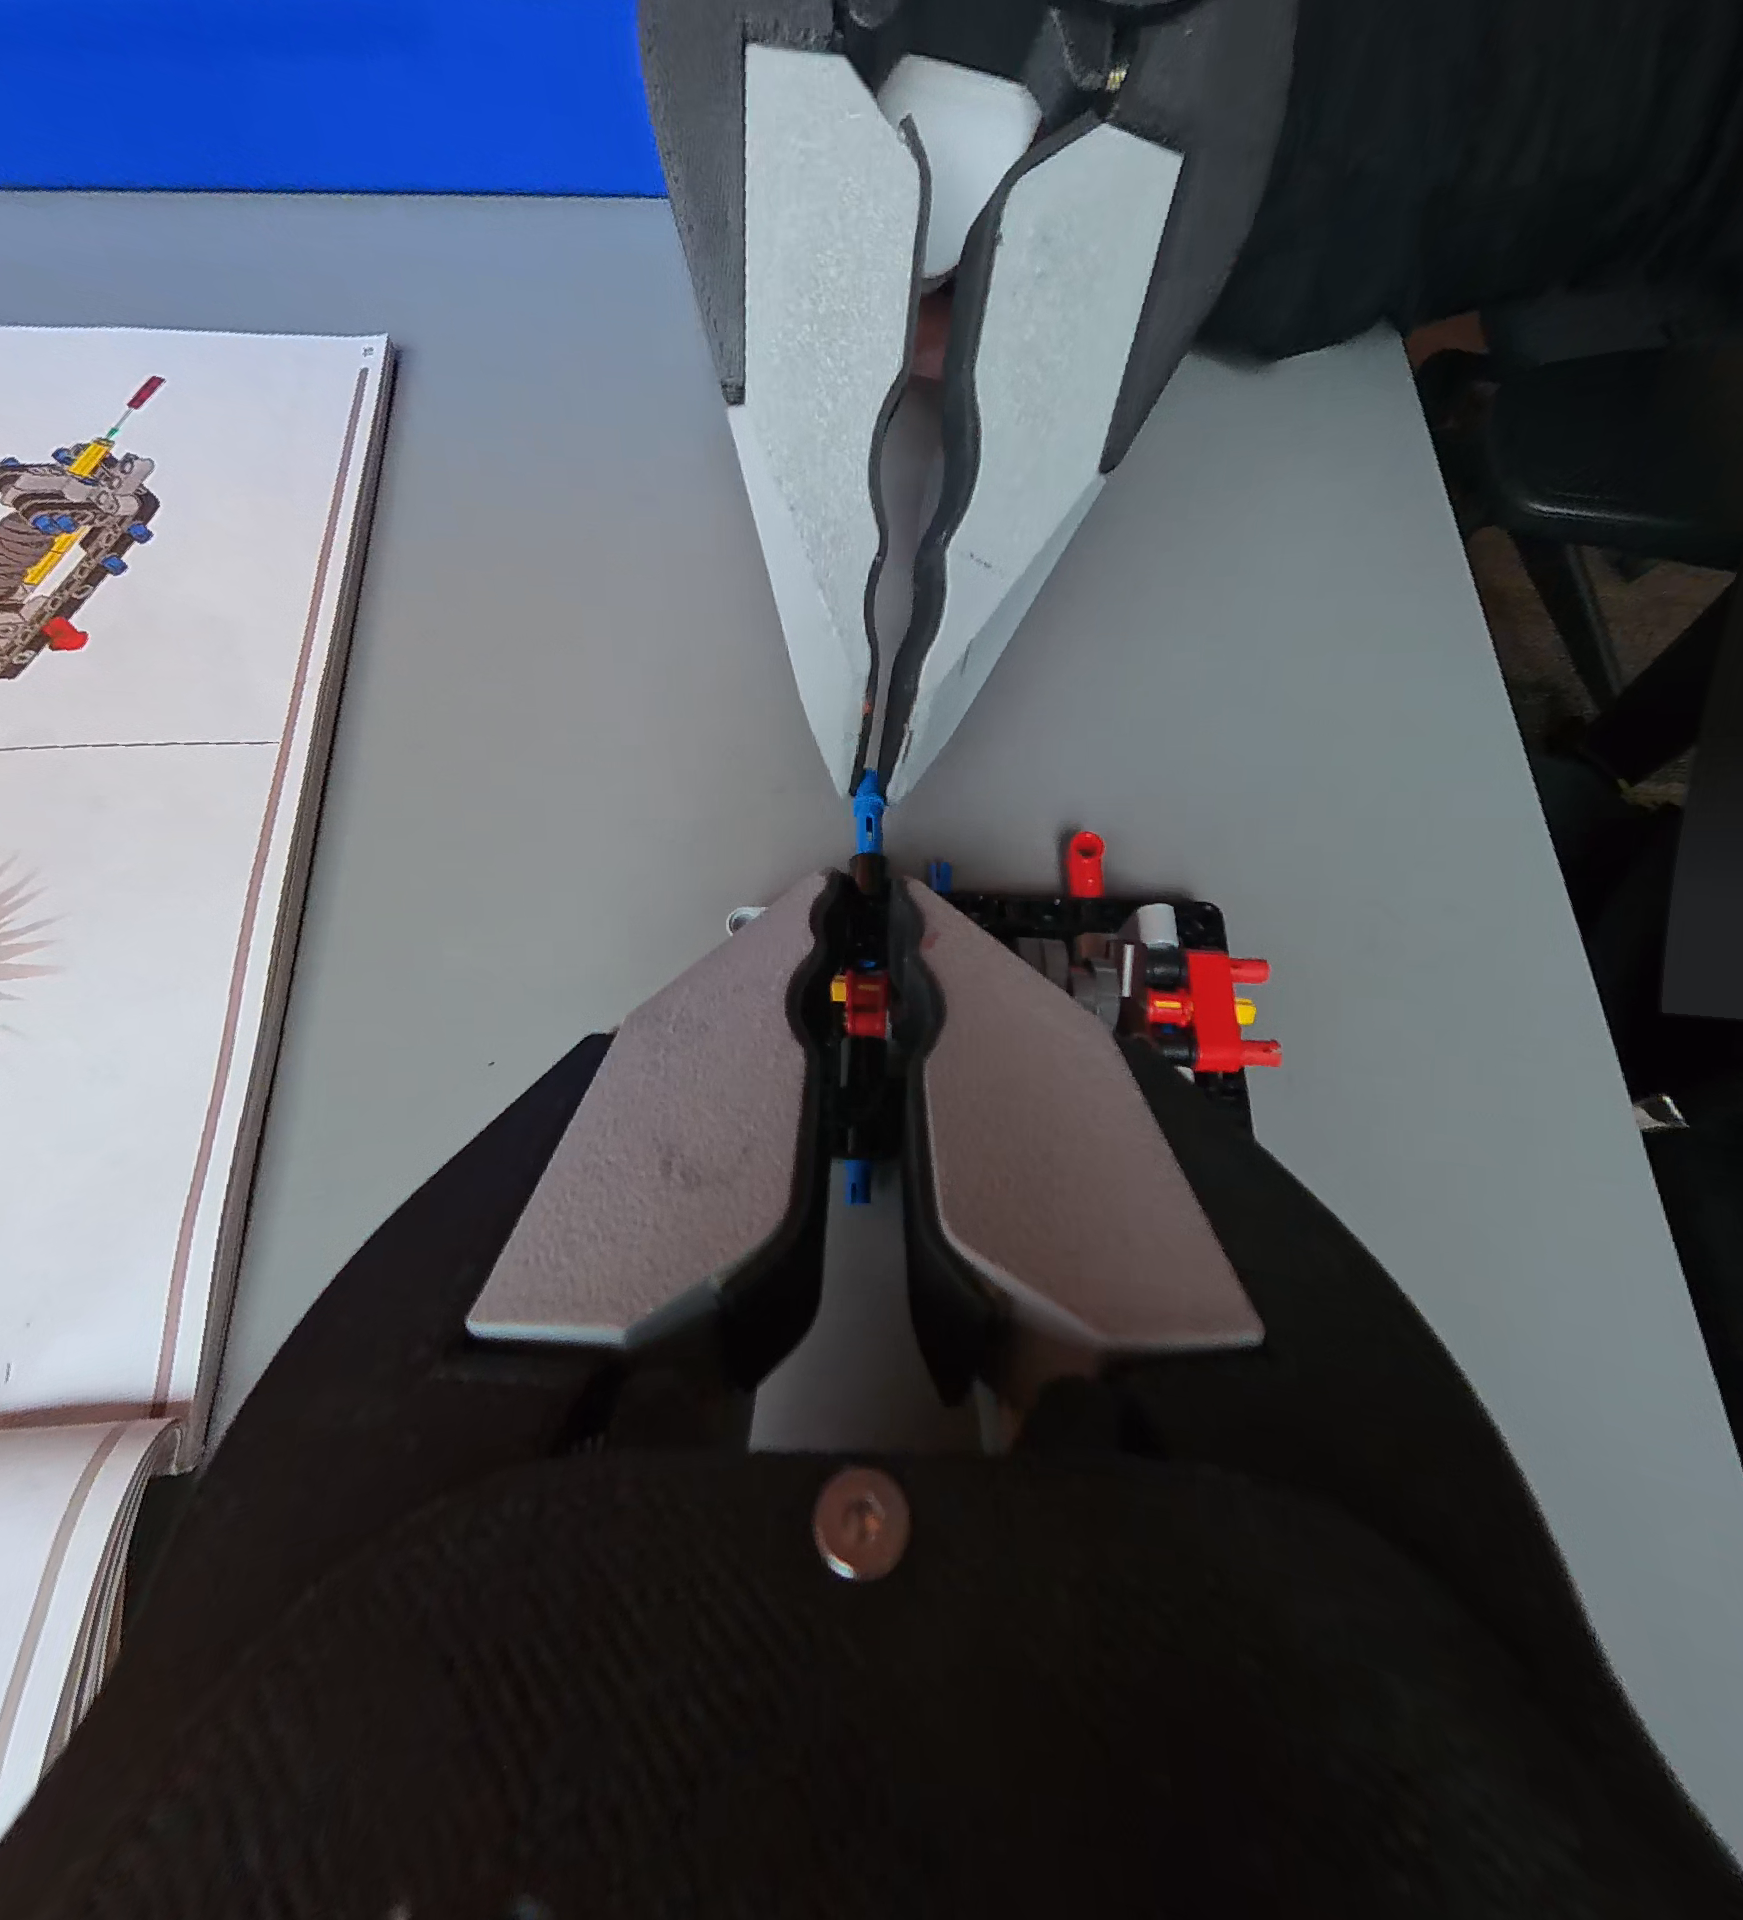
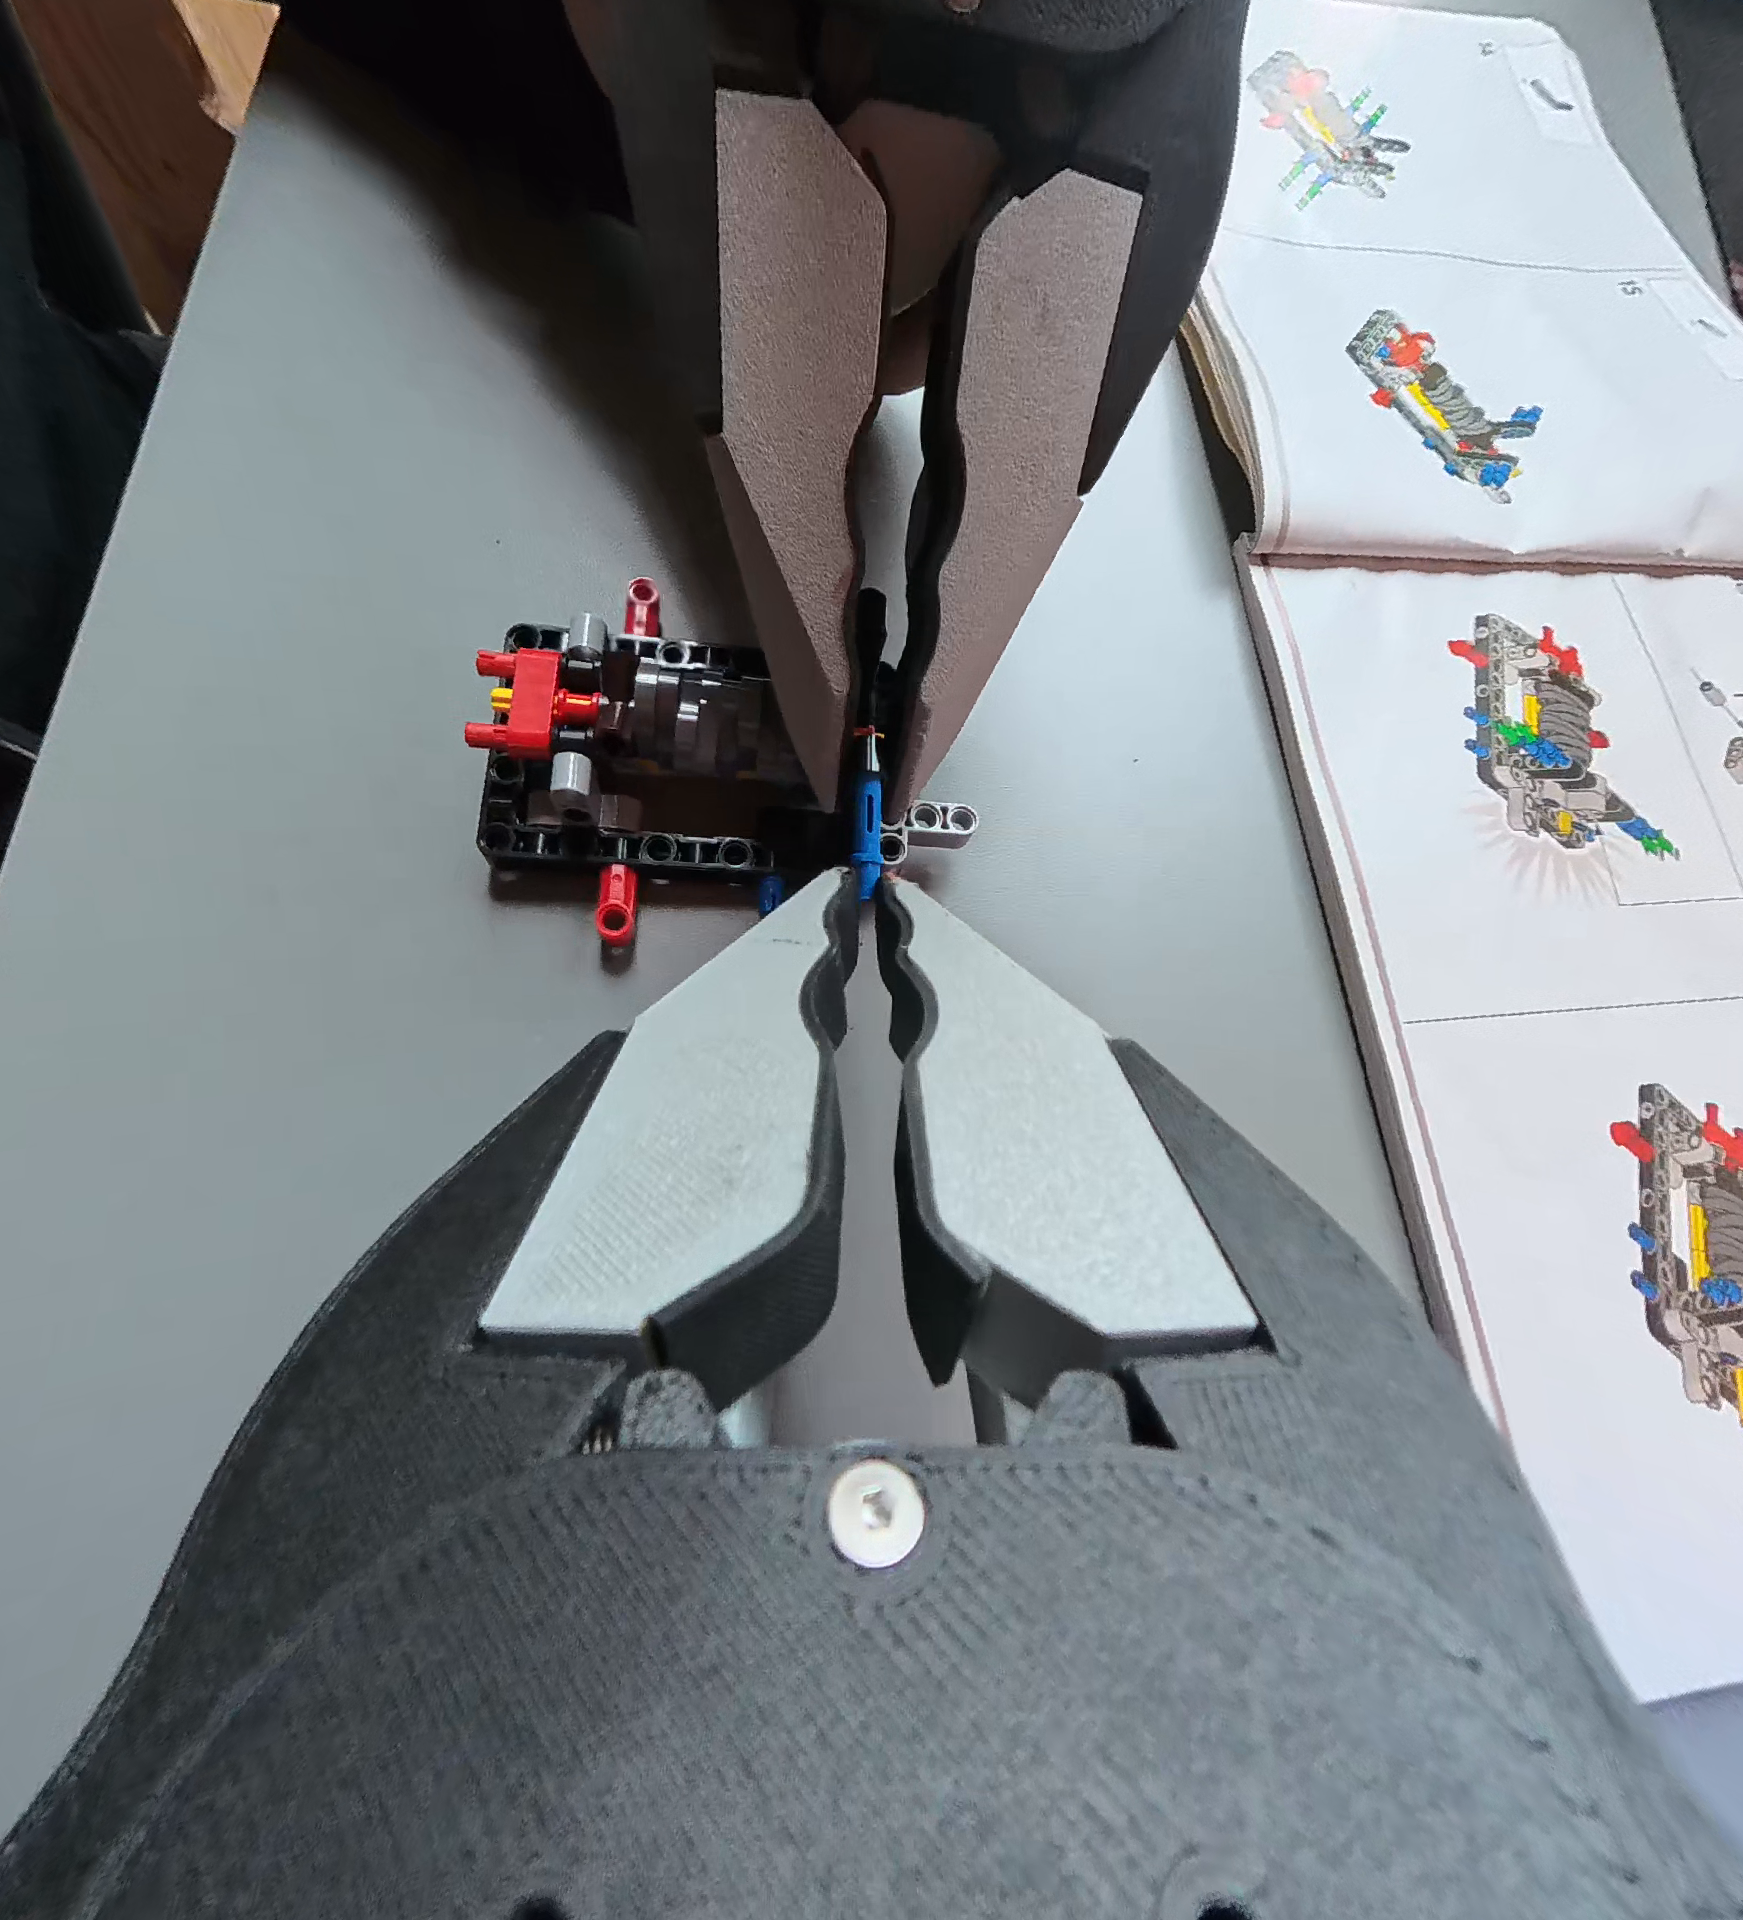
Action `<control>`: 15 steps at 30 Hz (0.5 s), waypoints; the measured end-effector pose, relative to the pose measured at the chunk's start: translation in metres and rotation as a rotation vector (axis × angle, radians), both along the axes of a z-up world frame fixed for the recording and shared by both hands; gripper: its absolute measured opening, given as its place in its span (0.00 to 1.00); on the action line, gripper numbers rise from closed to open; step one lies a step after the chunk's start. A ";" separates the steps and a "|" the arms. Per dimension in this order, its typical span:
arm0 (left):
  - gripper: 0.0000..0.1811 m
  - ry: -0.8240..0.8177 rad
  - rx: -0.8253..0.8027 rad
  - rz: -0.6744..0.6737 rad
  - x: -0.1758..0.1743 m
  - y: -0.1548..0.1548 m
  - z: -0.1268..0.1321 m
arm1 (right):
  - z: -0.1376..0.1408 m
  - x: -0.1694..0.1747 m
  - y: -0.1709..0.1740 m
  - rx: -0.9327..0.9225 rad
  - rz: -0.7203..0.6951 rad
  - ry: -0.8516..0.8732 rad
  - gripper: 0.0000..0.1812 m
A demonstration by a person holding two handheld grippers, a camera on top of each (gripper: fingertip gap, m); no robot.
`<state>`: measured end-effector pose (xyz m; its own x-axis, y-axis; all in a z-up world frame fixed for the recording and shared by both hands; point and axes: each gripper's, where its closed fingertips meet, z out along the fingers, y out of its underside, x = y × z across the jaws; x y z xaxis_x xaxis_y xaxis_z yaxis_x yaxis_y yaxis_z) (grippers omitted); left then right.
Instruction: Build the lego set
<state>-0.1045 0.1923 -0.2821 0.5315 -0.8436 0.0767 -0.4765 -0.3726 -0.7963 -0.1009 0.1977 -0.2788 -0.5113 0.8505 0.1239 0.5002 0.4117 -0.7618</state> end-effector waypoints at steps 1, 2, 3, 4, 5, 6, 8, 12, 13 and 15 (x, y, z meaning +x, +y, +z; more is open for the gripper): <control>0.03 0.002 0.004 0.004 0.000 0.001 0.000 | 0.002 0.000 0.001 0.006 -0.006 0.006 0.00; 0.03 0.005 0.005 0.003 -0.001 0.001 0.000 | 0.003 0.000 0.001 0.013 -0.009 0.008 0.00; 0.03 0.007 -0.003 0.004 -0.001 0.000 0.000 | 0.004 0.000 0.001 0.022 -0.010 0.004 0.00; 0.03 0.010 -0.006 0.004 -0.002 0.000 0.000 | 0.004 -0.001 0.001 0.037 -0.012 0.002 0.00; 0.03 0.016 -0.004 0.003 -0.002 0.000 0.000 | 0.004 -0.001 0.000 0.048 -0.014 0.002 0.00; 0.03 0.021 -0.001 0.004 -0.002 0.000 0.000 | 0.003 -0.002 0.000 0.045 -0.016 -0.001 0.00; 0.03 0.025 0.001 0.003 -0.002 0.000 -0.001 | 0.001 -0.002 -0.001 0.028 -0.015 -0.010 0.00; 0.03 0.024 -0.003 0.001 -0.002 0.000 -0.001 | 0.005 0.000 0.000 -0.016 -0.016 0.002 0.00; 0.03 0.018 -0.010 0.004 -0.002 0.000 0.000 | 0.006 0.000 0.000 -0.028 -0.017 0.006 0.00; 0.03 0.014 -0.014 0.005 -0.001 0.000 0.000 | 0.000 0.002 0.005 -0.043 -0.033 -0.024 0.00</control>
